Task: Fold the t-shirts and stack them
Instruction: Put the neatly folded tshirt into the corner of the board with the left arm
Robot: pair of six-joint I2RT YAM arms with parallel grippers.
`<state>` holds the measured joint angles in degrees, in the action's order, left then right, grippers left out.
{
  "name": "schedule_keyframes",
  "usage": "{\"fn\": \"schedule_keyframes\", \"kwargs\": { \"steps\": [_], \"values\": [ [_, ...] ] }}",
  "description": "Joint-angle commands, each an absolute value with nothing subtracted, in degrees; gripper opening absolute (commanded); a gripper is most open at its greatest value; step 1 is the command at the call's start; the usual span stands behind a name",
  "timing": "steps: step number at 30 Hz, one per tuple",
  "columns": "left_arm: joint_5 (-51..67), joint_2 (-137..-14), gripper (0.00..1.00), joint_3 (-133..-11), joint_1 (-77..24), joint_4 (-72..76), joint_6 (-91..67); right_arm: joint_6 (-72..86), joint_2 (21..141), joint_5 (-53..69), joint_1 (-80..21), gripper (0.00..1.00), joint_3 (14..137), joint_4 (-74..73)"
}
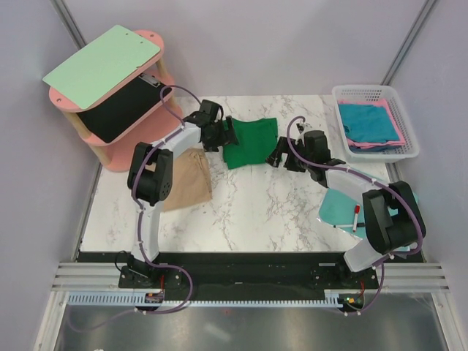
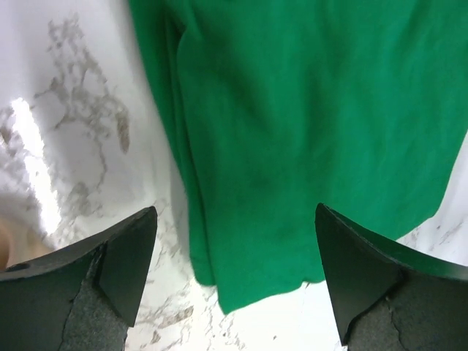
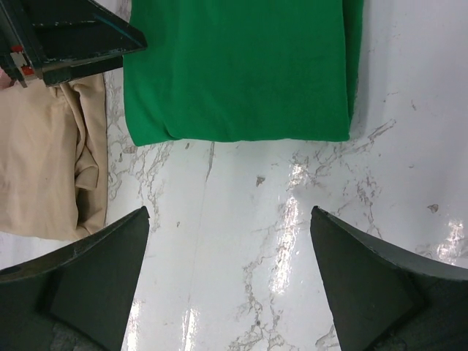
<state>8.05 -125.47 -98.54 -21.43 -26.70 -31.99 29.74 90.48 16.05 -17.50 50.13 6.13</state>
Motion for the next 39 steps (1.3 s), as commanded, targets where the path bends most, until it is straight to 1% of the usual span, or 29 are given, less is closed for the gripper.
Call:
{"fn": "schedule_keyframes", "kwargs": {
  "steps": [1, 4, 5, 7, 8, 10, 11, 13, 14, 15, 16, 20, 25, 34, 39],
  "values": [
    [11.60, -129.02, 0.93, -103.62, -21.71, -26.01, -34.27, 29.00, 87.98, 15.38, -16.35, 0.98, 50.62, 5.98],
    [13.00, -131.21, 0.86, -104.15, -22.23, -26.02, -35.15, 29.53, 87.71, 15.47, -15.74, 0.98, 50.62, 5.89],
    [13.36, -131.57, 0.80, -104.15, -22.41, -26.02, -35.33, 29.53, 87.71, 15.56, -15.65, 0.98, 50.62, 5.89],
    [13.45, -132.10, 0.74, -103.19, -23.11, -26.36, -35.77, 29.97, 87.54, 15.56, -15.12, 0.98, 50.62, 5.89],
    [13.27, -132.10, 0.67, -102.57, -23.55, -26.37, -36.55, 30.14, 87.45, 15.56, -14.94, 0.98, 50.62, 5.89],
    [12.92, -132.45, 0.59, -101.25, -24.51, -26.54, -37.17, 30.23, 87.01, 15.64, -14.68, 0.98, 50.71, 5.98],
    [13.09, -132.63, 0.48, -100.90, -24.96, -26.46, -37.26, 30.23, 86.92, 15.64, -14.59, 0.98, 50.80, 5.89],
    [14.23, -132.89, 0.37, -100.63, -25.83, -26.54, -36.66, 30.41, 86.66, 15.56, -14.24, 0.98, 50.80, 5.98],
    [14.50, -132.54, 0.21, -100.63, -26.01, -26.80, -36.30, 30.50, 86.49, 15.64, -14.15, 0.98, 50.80, 5.98],
    [14.50, -131.93, 0.09, -100.20, -26.10, -26.89, -35.95, 30.41, 86.40, 15.73, -14.24, 0.98, 50.71, 5.98],
    [14.15, -131.23, 0.02, -100.11, -26.10, -27.16, -35.51, 30.41, 86.22, 15.82, -13.98, 0.98, 50.54, 5.80],
    [12.31, -125.43, 0.02, -101.51, -25.66, -30.14, -32.79, 30.41, 85.17, 15.73, -13.89, 0.98, 49.57, 5.80],
    [13.97, -118.93, 0.02, -105.20, -22.68, -36.47, -31.47, 30.67, 84.99, 16.35, -13.71, 0.98, 48.43, 5.80],
    [17.31, -112.25, 0.02, -106.17, -17.49, -44.72, -28.30, 31.64, 86.31, 18.02, -13.80, 0.98, 46.67, 7.46],
    [18.72, -108.11, 0.02, -104.07, -15.65, -47.02, -27.78, 31.99, 87.89, 18.81, -13.71, 0.98, 46.06, 8.35]
  ]
}}
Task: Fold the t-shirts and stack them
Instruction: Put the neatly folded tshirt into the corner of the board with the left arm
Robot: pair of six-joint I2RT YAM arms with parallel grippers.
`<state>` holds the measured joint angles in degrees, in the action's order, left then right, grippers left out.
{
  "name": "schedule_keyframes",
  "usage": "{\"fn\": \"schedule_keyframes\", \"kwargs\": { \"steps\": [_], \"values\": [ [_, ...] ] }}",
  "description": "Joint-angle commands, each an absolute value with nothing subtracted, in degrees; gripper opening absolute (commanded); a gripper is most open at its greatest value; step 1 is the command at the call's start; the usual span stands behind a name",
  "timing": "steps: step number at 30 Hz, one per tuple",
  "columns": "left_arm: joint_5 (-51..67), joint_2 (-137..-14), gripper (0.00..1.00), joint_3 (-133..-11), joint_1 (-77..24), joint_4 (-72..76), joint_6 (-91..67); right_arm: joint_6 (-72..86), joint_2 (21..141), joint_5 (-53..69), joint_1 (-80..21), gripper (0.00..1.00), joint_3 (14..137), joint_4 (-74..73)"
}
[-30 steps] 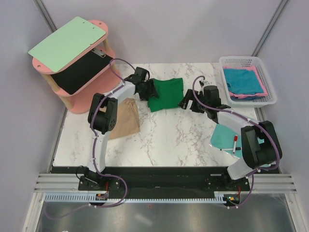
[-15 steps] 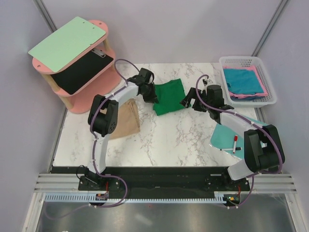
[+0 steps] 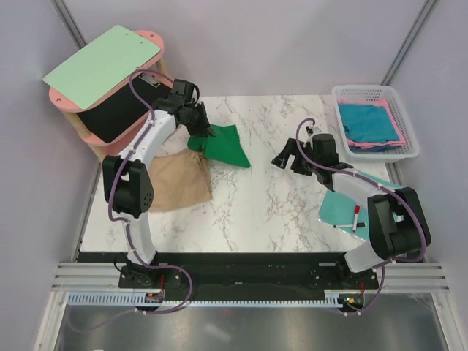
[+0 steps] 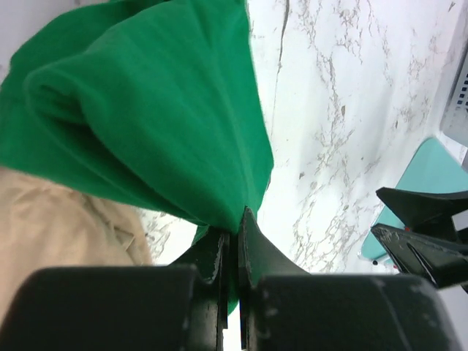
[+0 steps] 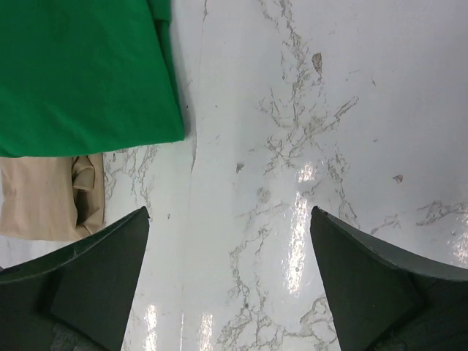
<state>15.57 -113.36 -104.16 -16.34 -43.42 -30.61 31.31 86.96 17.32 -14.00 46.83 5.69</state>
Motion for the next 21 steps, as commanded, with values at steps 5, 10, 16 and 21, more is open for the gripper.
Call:
{"fn": "schedule_keyframes", "kwargs": {
  "steps": [5, 10, 16, 21],
  "values": [
    [18.28, -104.25, 0.02, -101.00, -13.98, -50.62, -26.37, 31.99, 88.59, 19.42, -13.80, 0.98, 45.79, 8.79],
    [19.95, -101.25, 0.02, -98.44, -10.20, -53.17, -23.47, 31.82, 89.29, 19.95, -13.80, 0.98, 45.70, 9.05],
    [19.95, -96.16, 0.02, -95.11, -5.89, -57.30, -19.87, 31.90, 90.00, 20.48, -13.80, 0.98, 45.44, 9.40],
    [20.22, -91.50, 0.02, -87.38, -2.73, -57.92, -18.20, 32.08, 90.70, 20.92, -13.71, 0.98, 45.26, 10.02]
  ]
}}
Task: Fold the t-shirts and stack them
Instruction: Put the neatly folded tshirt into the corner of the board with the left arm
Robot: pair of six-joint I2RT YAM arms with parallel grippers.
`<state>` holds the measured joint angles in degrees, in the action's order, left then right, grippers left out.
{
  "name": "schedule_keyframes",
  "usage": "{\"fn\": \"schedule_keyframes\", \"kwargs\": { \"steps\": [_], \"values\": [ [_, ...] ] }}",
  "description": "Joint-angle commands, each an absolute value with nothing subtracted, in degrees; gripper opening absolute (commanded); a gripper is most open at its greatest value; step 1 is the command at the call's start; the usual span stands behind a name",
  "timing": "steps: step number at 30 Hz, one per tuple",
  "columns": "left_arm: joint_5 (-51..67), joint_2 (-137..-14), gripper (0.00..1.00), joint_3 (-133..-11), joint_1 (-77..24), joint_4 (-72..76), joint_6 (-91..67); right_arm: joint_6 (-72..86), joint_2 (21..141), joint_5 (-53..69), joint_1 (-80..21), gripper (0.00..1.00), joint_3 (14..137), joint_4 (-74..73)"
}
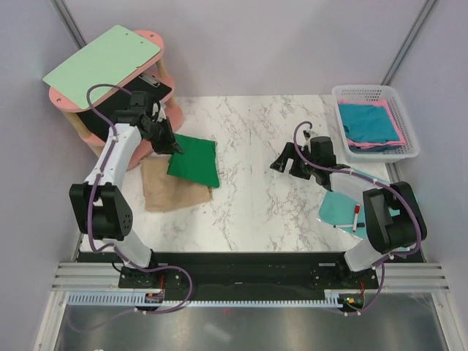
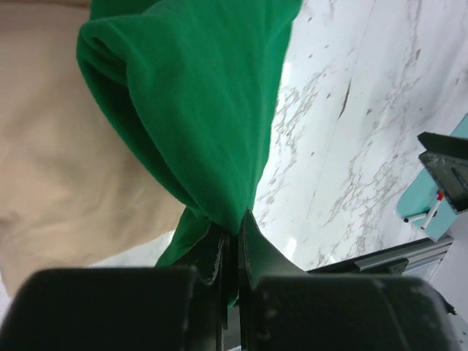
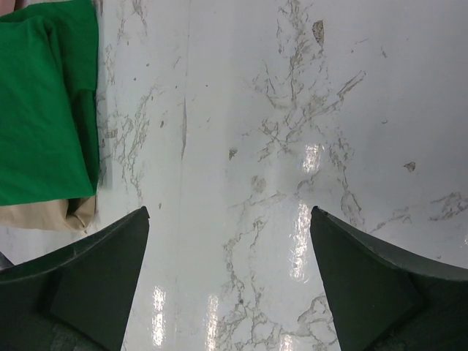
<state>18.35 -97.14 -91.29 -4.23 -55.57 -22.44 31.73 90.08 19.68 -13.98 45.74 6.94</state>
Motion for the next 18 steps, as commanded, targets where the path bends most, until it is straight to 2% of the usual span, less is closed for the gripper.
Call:
{"fn": "schedule_keyframes", "kwargs": {
  "steps": [1, 10, 18],
  "values": [
    [20.30, -90.02, 0.02, -84.75, -2.55, -57.92, -18.02, 32.17, 91.05, 21.00, -13.71, 0.98, 45.35, 10.19],
    [17.50, -87.10, 0.02, -73.05, 2.28, -56.07, -16.52, 32.78, 92.81, 22.41, -13.80, 0.98, 44.91, 11.34],
    [14.94, -84.91, 0.02, -72.24, 7.20, -56.16, -15.12, 33.40, 94.30, 23.46, -13.80, 0.98, 44.47, 12.30]
  ]
}}
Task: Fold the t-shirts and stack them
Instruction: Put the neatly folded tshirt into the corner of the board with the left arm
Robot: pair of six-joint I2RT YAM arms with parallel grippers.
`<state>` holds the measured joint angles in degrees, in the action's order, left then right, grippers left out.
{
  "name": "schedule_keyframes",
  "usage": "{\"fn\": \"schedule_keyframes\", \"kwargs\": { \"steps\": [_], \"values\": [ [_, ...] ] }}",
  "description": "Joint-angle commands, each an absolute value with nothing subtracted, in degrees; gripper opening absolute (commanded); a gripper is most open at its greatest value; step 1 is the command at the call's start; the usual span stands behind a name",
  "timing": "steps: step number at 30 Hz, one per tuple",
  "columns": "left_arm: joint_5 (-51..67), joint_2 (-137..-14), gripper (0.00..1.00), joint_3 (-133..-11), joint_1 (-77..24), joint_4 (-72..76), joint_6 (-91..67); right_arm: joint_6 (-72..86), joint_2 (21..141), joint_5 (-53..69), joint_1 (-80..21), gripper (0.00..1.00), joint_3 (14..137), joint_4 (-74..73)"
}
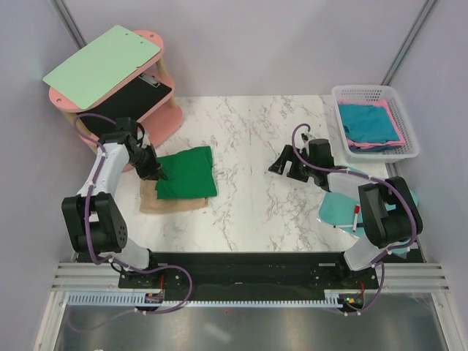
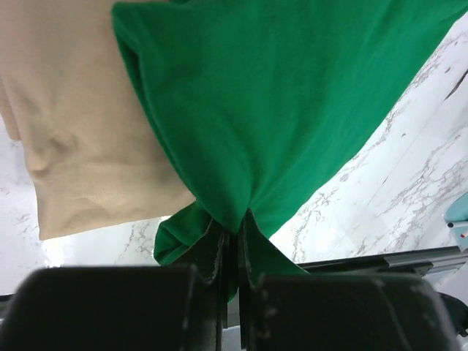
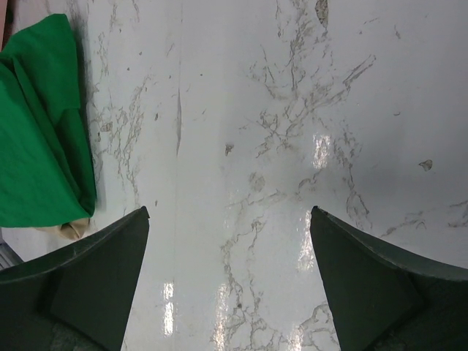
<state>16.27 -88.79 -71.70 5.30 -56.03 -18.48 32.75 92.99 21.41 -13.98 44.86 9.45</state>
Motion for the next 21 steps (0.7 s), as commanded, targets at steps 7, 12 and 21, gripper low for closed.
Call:
{"fn": "schedule_keyframes", "kwargs": {
  "steps": [7, 12, 21],
  "values": [
    [16.44, -82.97, 0.02, -74.71, 10.63, -57.22, -13.54, 33.22, 94.48, 23.47, -13.71, 0.98, 44.12, 12.39],
    [16.00, -81.48, 0.02, -72.87, 12.65, -57.13, -13.01, 33.48, 95.01, 23.55, -13.80, 0.98, 44.03, 12.48],
    [14.50, -80.32, 0.02, -69.61, 16.87, -55.19, -13.71, 33.93, 96.15, 24.08, -14.33, 0.98, 44.12, 13.27]
  ]
}}
